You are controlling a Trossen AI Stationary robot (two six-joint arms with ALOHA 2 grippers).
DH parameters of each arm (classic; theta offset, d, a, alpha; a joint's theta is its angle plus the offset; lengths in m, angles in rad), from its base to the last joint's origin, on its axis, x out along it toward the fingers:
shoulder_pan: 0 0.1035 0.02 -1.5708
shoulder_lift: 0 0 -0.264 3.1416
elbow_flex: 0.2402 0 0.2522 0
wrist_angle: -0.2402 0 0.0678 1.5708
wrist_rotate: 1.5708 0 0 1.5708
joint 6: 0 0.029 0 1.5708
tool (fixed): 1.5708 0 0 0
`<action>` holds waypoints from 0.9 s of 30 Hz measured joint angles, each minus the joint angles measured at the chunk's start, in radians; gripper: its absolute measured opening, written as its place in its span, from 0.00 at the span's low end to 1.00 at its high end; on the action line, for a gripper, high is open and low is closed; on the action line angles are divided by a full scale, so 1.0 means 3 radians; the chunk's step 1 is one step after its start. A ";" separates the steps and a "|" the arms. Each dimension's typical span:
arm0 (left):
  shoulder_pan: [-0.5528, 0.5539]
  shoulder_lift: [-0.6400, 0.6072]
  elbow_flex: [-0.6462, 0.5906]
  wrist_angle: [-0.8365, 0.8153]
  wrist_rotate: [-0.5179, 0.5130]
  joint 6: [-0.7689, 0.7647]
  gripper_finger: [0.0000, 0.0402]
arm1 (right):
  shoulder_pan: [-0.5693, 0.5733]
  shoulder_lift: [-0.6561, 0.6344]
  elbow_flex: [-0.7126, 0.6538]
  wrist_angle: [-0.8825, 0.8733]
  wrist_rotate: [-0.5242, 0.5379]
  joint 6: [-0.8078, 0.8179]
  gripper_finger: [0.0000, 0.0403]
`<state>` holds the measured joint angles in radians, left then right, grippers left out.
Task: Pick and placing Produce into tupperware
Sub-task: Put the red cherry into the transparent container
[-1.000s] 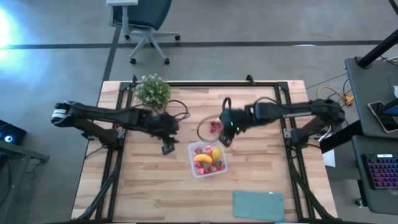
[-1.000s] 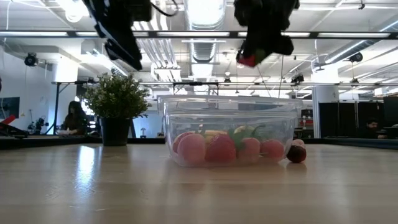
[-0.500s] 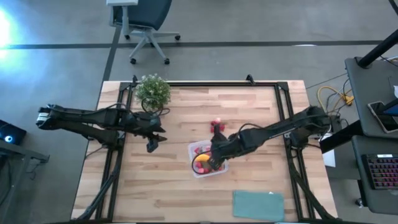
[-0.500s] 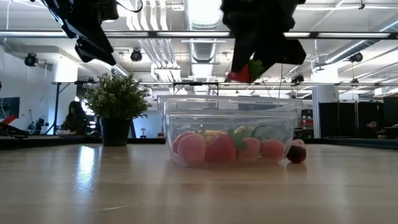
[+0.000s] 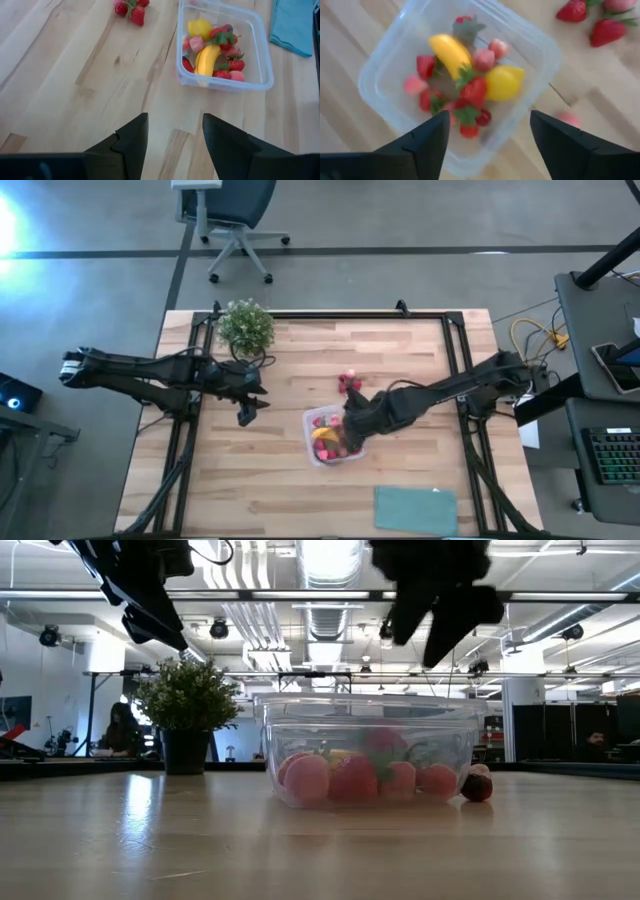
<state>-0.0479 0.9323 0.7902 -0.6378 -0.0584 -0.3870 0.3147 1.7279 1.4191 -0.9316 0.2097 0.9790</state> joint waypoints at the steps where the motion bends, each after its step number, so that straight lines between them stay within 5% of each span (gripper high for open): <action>1: 0.0000 0.0013 0.0000 0.0015 -0.0001 0.0000 0.43 | 0.0093 -0.0057 -0.0026 -0.0064 0.0074 -0.0032 0.68; 11: 0.0000 0.0123 -0.0003 0.0145 0.0001 0.0015 0.43 | 0.0936 -0.0099 -0.0665 -0.0076 0.0453 0.0690 0.69; 20: 0.0000 0.0203 0.0017 0.0188 0.0004 0.0008 0.43 | 0.0669 -0.0011 -0.1023 0.0188 0.0553 0.0596 0.59; 27: 0.0000 0.0187 0.0017 0.0178 0.0005 -0.0002 0.43 | 0.0415 -0.0017 -0.1084 0.1042 0.0322 -0.0250 0.55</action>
<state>-0.0479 0.9884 0.7952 -0.5844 -0.0570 -0.3876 0.4390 1.7229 1.0939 -0.6188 0.3065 0.9040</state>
